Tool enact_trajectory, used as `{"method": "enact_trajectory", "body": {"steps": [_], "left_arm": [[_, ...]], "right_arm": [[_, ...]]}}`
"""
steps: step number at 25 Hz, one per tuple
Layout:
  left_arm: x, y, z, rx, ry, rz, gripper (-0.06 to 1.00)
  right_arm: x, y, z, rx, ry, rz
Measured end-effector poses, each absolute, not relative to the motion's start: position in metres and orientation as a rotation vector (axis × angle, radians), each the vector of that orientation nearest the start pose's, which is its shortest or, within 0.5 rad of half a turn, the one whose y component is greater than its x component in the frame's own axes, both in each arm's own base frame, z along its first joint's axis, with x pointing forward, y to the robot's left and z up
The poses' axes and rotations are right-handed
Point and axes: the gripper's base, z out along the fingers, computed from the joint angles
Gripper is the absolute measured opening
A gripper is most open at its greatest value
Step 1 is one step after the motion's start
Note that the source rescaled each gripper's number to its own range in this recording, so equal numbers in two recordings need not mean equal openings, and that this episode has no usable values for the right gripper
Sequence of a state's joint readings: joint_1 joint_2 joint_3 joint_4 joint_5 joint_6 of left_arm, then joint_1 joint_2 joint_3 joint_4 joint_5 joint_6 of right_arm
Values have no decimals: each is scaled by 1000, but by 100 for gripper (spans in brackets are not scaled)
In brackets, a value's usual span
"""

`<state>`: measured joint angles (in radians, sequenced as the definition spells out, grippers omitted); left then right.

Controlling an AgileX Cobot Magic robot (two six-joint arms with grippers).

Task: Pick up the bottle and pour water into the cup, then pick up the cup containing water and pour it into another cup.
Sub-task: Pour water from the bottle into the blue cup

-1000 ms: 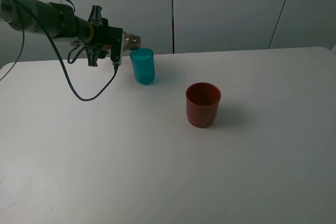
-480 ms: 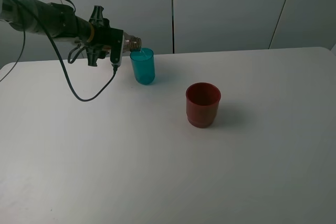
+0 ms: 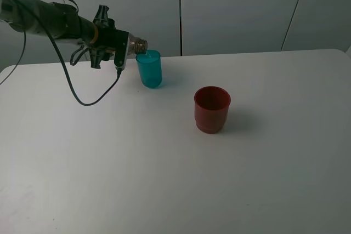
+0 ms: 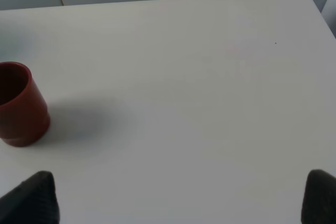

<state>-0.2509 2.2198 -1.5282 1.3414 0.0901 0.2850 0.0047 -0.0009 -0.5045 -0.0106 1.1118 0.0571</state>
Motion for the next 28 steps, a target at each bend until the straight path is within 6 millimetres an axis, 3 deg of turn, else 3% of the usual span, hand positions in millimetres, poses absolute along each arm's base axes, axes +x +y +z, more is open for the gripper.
{"method": "enact_trajectory", "body": {"steps": [28], "left_arm": [[480,-116,157,1916,1299,892,1]], "right_arm": [[-8,-1,274,56,2089,25]]}}
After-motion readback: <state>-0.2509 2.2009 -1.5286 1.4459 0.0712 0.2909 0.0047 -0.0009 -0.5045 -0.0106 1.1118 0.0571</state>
